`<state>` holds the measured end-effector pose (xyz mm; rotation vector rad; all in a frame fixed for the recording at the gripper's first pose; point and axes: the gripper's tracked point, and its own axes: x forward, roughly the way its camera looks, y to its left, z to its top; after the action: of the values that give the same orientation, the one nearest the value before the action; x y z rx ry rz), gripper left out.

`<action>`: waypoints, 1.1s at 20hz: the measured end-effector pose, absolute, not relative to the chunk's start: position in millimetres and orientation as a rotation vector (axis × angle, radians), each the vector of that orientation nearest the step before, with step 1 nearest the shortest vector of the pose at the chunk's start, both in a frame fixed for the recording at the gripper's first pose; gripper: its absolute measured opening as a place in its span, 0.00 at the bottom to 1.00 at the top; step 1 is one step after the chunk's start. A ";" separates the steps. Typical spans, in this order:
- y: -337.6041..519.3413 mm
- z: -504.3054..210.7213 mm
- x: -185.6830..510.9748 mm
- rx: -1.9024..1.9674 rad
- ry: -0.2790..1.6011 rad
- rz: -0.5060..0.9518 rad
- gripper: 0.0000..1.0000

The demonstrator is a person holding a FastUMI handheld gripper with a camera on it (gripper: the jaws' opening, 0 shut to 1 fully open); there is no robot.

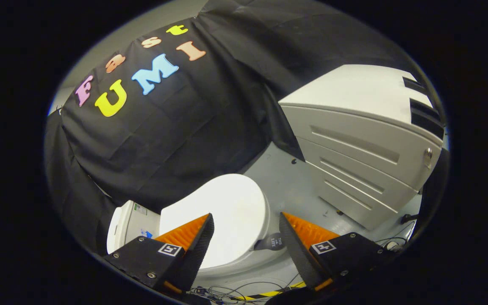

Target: Open the toilet lid.

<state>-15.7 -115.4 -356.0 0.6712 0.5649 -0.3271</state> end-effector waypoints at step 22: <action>-116.5 -462.7 -8.6 1.077 0.616 -0.352 0.87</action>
<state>-8.6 -116.5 -462.7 1.0775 0.6161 -0.3517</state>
